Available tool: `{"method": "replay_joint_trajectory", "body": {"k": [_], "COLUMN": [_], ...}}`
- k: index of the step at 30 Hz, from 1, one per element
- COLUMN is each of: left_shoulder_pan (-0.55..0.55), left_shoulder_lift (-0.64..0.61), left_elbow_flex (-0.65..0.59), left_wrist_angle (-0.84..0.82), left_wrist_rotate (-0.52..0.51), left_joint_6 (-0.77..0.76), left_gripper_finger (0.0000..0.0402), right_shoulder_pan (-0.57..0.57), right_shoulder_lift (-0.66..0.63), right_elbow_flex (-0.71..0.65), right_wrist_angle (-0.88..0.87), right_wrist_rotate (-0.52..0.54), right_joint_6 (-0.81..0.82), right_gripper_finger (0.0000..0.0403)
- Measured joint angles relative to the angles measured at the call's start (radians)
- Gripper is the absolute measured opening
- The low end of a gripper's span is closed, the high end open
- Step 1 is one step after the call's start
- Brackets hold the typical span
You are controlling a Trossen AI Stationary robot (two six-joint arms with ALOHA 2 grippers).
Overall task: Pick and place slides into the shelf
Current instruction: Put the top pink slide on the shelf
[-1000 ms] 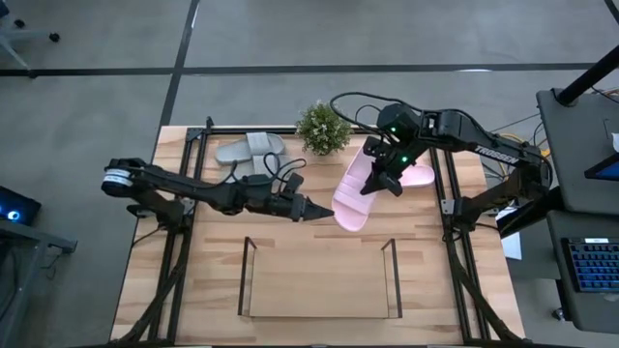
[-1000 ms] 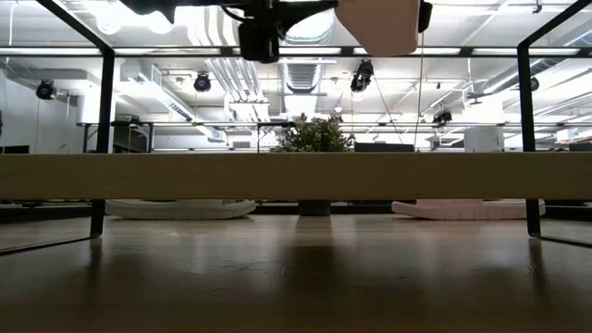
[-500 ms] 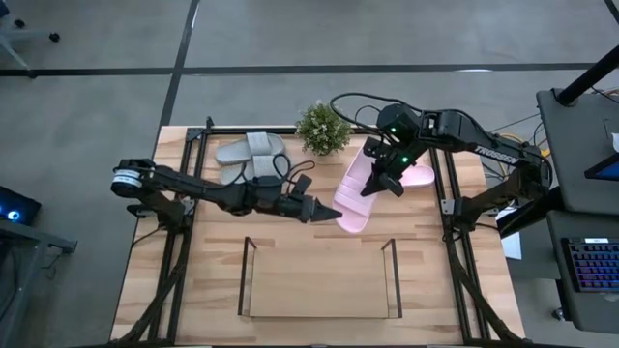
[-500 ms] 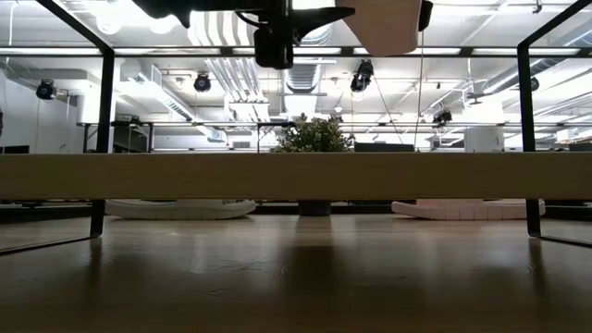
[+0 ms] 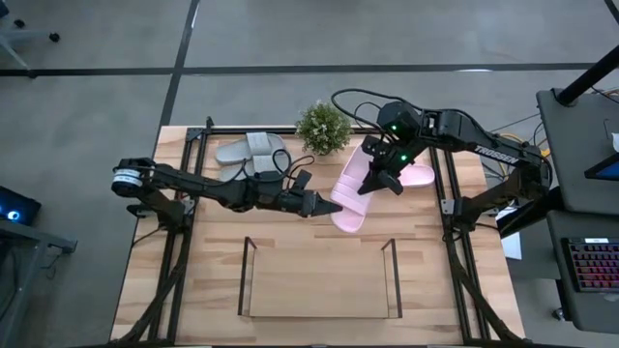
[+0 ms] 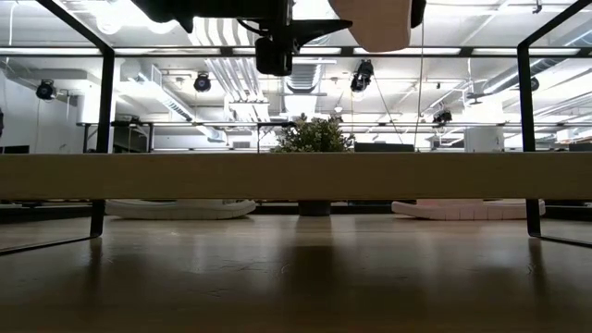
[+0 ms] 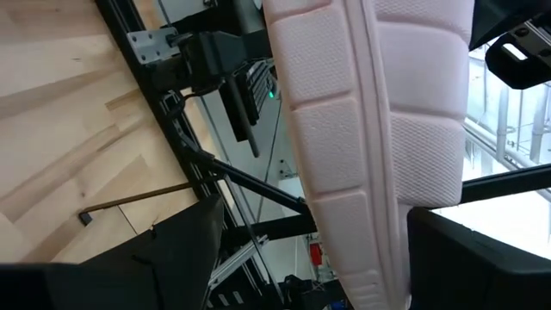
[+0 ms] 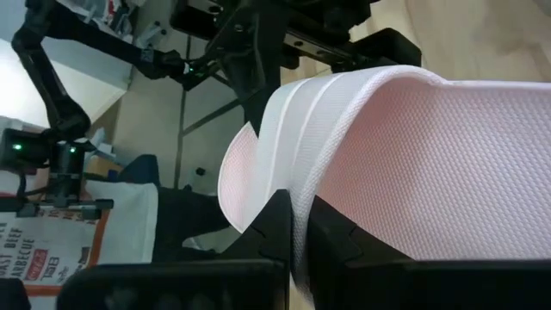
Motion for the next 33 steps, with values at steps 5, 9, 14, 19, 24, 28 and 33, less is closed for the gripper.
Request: {"method": "replay_joint_trajectory", "body": {"k": [5,9,14,19,24,28,33], "left_shoulder_pan": [0.002,0.008,0.020,0.028,0.032,0.032,0.033], "left_shoulder_lift": [0.000,0.000,-0.001,-0.001,-0.002,-0.002,-0.002], "left_elbow_flex": [0.000,0.000,0.000,0.000,0.000,0.000,0.000], "left_wrist_angle": [-0.008,-0.012,-0.009,-0.009,-0.016,-0.015,-0.014], "left_wrist_rotate": [0.000,0.001,0.003,0.004,0.006,0.006,0.008], "left_joint_6": [0.000,0.000,0.000,0.000,0.005,0.028,0.027], "left_gripper_finger": [0.0292,0.0261,0.0200,0.0120,0.0032,0.0031,0.0031], "right_shoulder_pan": [0.000,0.000,0.000,-0.001,-0.001,-0.001,0.000], "right_shoulder_lift": [0.000,0.000,0.000,0.001,0.001,0.001,0.001], "right_elbow_flex": [0.000,0.000,-0.001,-0.001,-0.001,-0.001,-0.001], "right_wrist_angle": [0.005,0.010,0.032,0.035,0.038,0.045,0.060], "right_wrist_rotate": [0.000,0.000,0.004,0.008,0.008,0.007,0.027], "right_joint_6": [0.000,0.006,0.013,0.017,0.028,0.028,0.035], "right_gripper_finger": [0.0011,0.0011,0.0011,0.0011,0.0011,0.0011,0.0013]}}
